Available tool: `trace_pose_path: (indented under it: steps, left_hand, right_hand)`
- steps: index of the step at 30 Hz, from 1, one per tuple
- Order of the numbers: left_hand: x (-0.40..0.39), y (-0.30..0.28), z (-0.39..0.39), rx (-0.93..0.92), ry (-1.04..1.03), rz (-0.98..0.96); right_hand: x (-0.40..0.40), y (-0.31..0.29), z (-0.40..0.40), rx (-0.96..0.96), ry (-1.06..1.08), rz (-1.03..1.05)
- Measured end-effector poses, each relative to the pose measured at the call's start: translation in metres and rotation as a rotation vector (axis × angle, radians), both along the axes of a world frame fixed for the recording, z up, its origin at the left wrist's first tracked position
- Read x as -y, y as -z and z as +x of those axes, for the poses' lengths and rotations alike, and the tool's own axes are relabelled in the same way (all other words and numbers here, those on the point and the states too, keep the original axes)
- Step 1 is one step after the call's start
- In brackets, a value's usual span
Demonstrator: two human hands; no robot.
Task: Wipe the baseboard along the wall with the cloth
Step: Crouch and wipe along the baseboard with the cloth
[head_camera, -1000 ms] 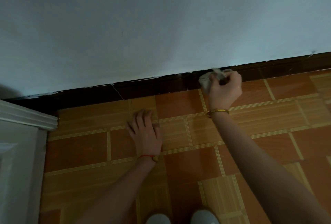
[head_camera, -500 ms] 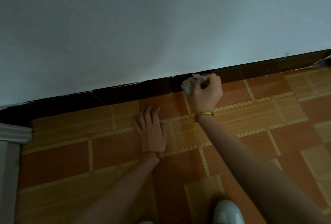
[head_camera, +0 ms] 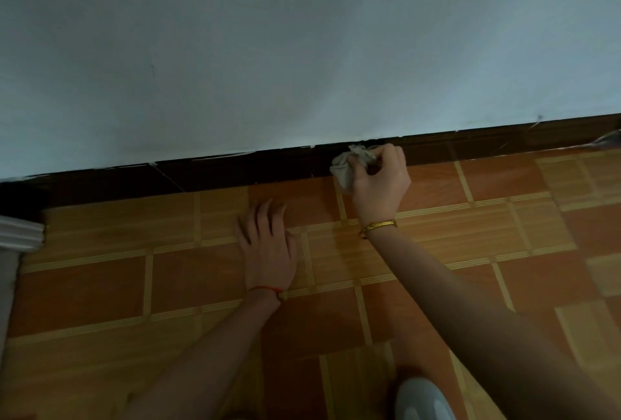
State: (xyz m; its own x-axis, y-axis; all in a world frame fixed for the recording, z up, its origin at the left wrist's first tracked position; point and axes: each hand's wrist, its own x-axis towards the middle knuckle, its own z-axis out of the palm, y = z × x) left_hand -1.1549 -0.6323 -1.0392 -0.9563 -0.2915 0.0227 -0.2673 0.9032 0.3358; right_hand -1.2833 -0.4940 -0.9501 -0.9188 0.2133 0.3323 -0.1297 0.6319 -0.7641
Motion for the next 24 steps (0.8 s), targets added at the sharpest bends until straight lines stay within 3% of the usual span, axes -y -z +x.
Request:
trace_pose_path:
  steps: [5, 15, 22, 24]
  left_hand:
    - [-0.001, -0.001, 0.0, -0.007, -0.009, -0.002]
    - [-0.004, 0.0, -0.001, -0.018, -0.01, -0.062]
    - [-0.008, -0.004, -0.001, 0.036, -0.024, -0.085]
    - [-0.009, -0.007, 0.0, 0.043, -0.034, -0.086]
  right_hand:
    - [-0.051, -0.002, -0.023, -0.003, 0.23, -0.033]
    - [-0.002, 0.007, 0.0, -0.056, -0.159, -0.019]
    - [-0.071, 0.0, -0.028, -0.036, 0.174, -0.129]
    - [-0.076, -0.003, -0.03, -0.053, 0.169, -0.14]
